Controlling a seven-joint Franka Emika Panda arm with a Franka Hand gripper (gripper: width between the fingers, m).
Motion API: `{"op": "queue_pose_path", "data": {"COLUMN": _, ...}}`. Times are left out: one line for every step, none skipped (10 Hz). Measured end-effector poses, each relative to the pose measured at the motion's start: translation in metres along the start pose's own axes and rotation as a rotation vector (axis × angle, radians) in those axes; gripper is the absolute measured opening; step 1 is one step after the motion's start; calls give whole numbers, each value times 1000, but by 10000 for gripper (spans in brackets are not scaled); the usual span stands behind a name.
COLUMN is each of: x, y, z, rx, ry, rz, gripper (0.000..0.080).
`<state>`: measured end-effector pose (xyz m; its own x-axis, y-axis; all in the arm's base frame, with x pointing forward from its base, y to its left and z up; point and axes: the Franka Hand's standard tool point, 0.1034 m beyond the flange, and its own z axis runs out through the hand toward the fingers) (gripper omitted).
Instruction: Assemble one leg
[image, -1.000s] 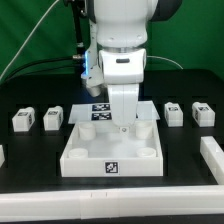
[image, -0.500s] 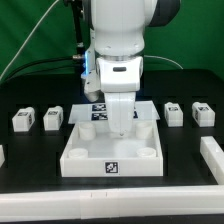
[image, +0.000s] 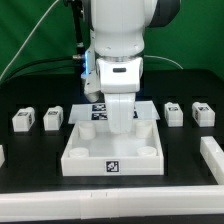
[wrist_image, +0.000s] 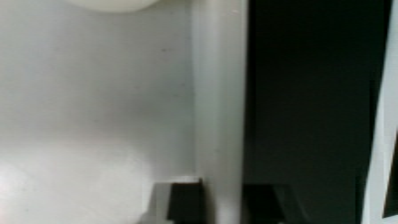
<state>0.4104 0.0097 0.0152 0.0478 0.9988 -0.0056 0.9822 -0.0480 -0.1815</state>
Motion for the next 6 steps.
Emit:
{"op": "queue_pose_path", "data": {"x": 0, "y": 0, "z": 0, "rx": -1, "ry": 0, "rz": 0, "gripper": 69}}
{"op": "queue_pose_path", "data": {"x": 0, "y": 0, "z": 0, "rx": -2, "ry": 0, "rz": 0, "gripper": 69}}
{"op": "queue_pose_path", "data": {"x": 0, "y": 0, "z": 0, "rx": -2, "ry": 0, "rz": 0, "gripper": 69}}
{"op": "queue_pose_path", "data": {"x": 0, "y": 1, "z": 0, "rx": -3, "ry": 0, "rz": 0, "gripper": 69}}
{"op": "queue_pose_path", "data": {"x": 0, "y": 1, "z": 0, "rx": -3, "ry": 0, "rz": 0, "gripper": 69}}
{"op": "queue_pose_path", "data": {"x": 0, "y": 1, "z": 0, "rx": -3, "ry": 0, "rz": 0, "gripper": 69}}
